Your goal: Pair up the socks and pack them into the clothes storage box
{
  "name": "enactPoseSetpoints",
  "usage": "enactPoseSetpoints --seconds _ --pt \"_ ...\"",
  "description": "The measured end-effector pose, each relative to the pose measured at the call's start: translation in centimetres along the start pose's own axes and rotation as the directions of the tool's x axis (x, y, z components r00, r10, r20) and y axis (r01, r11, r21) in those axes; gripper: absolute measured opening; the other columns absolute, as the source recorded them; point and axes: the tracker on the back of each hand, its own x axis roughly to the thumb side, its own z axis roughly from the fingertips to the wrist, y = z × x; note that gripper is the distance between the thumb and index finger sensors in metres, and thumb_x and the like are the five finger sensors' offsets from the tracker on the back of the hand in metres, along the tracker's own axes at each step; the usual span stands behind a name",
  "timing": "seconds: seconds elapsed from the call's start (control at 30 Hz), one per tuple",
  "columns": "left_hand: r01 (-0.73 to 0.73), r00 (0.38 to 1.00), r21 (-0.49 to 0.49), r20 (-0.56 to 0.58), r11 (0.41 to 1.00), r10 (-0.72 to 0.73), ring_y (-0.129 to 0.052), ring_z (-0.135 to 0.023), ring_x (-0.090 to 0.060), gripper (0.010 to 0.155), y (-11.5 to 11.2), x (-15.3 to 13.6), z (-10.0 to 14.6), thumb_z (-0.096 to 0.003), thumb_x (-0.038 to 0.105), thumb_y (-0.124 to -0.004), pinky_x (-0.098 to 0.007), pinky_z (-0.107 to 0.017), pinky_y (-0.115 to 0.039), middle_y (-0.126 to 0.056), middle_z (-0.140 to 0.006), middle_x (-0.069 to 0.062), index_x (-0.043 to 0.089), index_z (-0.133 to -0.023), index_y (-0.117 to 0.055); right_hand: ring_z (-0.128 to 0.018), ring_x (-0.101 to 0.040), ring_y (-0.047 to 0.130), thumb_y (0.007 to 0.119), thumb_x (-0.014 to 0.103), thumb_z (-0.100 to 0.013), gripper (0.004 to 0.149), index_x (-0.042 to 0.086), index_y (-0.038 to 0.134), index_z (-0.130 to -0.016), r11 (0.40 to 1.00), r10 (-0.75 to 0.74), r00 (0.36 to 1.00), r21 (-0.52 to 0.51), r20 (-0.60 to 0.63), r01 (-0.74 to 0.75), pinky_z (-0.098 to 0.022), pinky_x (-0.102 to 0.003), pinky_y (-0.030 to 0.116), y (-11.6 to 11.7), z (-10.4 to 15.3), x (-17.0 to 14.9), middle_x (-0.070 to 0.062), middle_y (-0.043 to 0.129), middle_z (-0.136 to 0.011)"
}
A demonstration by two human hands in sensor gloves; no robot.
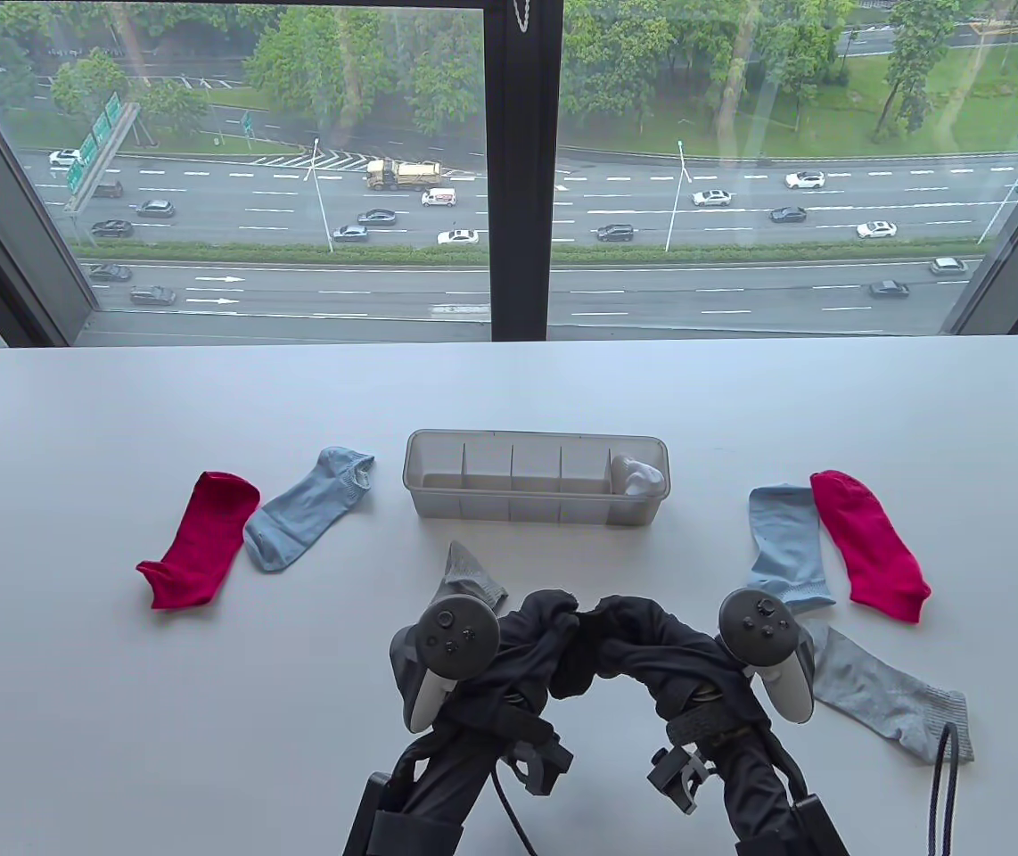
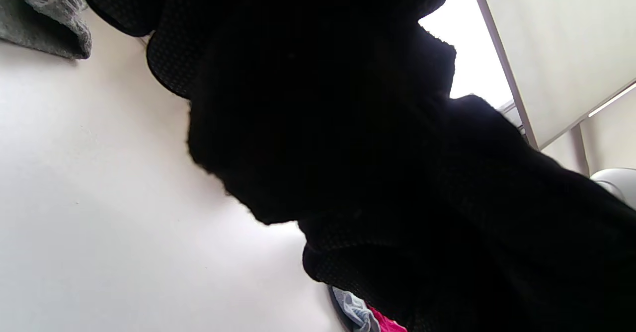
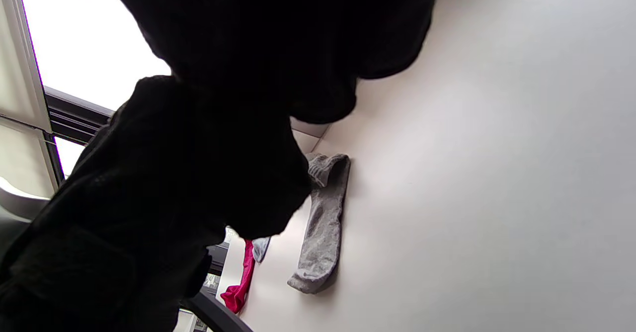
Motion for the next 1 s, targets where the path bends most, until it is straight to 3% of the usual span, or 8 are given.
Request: enactPoseSetpoints --seconds 0.07,0.13,0.23,0.3,0.67,0.8,0.93,1.0 --pt "0.123 0.992 -0.031 0.022 0.992 -0.123 -0.079 -0.088 -0.048 0.047 0.4 0.1 -0.1 -0.0541 0.032 -0.064 -0.068 -0.074 -0.047 -0.084 -0.093 -0.025 0.011 -0.096 -0.070 -0.067 -0.016 0.098 0.083 0.037 -0.052 0.054 0.019 0.063 -0.100 0.998 0.044 0.999 -0.053 -0.021 -0.045 -0.063 -0.042 0.080 -0.4 0.3 -0.4 -0.014 0.083 -0.093" --pt "0.331 0.940 -0.202 -0.020 0.922 -0.342 -0.031 -0.115 -0.039 0.056 0.4 -0.3 -0.4 -0.0538 0.040 -0.063 -0.068 -0.078 -0.017 -0.043 -0.120 -0.011 0.026 -0.107 -0.056 -0.066 -0.016 0.098 0.082 0.038 -0.053 0.055 0.017 0.062 -0.100 0.991 0.045 0.998 -0.126 -0.053 -0.051 -0.062 -0.042 0.081 -0.9 0.5 -0.7 -0.015 0.082 -0.093" --pt "0.622 0.727 -0.403 -0.021 0.671 -0.686 0.018 -0.108 -0.022 0.072 0.0 -1.5 0.0 -0.0519 0.054 -0.058 -0.060 -0.074 0.008 0.007 -0.116 0.007 0.043 -0.108 -0.015 -0.071 -0.019 0.096 0.081 0.036 -0.054 0.056 0.015 0.057 -0.100 0.967 0.081 0.992 -0.235 -0.094 -0.101 -0.065 -0.044 0.078 -2.0 0.7 -0.8 -0.017 0.076 -0.096" --pt "0.688 0.655 -0.415 0.003 0.595 -0.756 0.027 -0.102 -0.022 0.077 0.3 -2.2 0.1 -0.0519 0.057 -0.056 -0.059 -0.071 0.013 0.018 -0.111 0.007 0.041 -0.106 -0.004 -0.074 -0.022 0.096 0.081 0.033 -0.054 0.056 0.013 0.057 -0.100 0.945 0.118 0.987 -0.293 -0.106 -0.144 -0.065 -0.045 0.078 -2.5 0.9 -0.4 -0.019 0.076 -0.096" --pt "0.602 0.708 -0.469 -0.060 0.647 -0.703 0.030 -0.098 -0.025 0.082 0.7 -3.9 0.1 -0.0527 0.059 -0.053 -0.059 -0.069 0.013 0.024 -0.107 0.004 0.034 -0.103 0.007 -0.074 -0.016 0.097 0.075 0.050 -0.058 0.054 0.020 0.060 -0.099 0.567 0.490 0.753 -0.495 -0.439 -0.658 -0.067 -0.041 0.078 -6.1 -5.7 9.0 -0.006 0.088 -0.088" --pt "0.560 0.747 -0.454 -0.083 0.693 -0.659 0.030 -0.099 -0.025 0.084 1.4 -4.1 0.0 -0.0523 0.059 -0.055 -0.059 -0.069 0.013 0.023 -0.108 0.004 0.033 -0.103 0.006 -0.087 -0.019 0.087 0.072 0.051 -0.061 0.052 0.023 0.055 -0.101 0.575 0.479 0.716 -0.435 -0.507 -0.693 -0.073 -0.045 0.069 -4.7 -10.5 10.8 -0.002 0.083 -0.095" --pt "0.505 0.769 -0.468 -0.137 0.725 -0.624 0.029 -0.099 -0.025 0.084 2.1 -4.9 -0.1 -0.0523 0.059 -0.056 -0.059 -0.069 0.013 0.023 -0.107 0.004 0.034 -0.103 0.007 -0.085 -0.021 0.089 0.073 0.052 -0.059 0.051 0.023 0.060 -0.099 0.412 0.590 0.560 -0.379 -0.582 -0.829 -0.071 -0.044 0.071 -2.3 -14.5 10.0 -0.002 0.086 -0.093" --pt "0.479 0.781 -0.462 -0.164 0.746 -0.603 0.029 -0.099 -0.025 0.085 2.6 -5.3 -0.2 -0.0522 0.059 -0.057 -0.059 -0.069 0.013 0.023 -0.107 0.005 0.035 -0.102 0.007 -0.085 -0.023 0.088 0.072 0.052 -0.059 0.050 0.023 0.061 -0.098 0.417 0.598 0.554 -0.366 -0.578 -0.832 -0.071 -0.045 0.070 -1.2 -15.7 9.0 -0.003 0.086 -0.093"
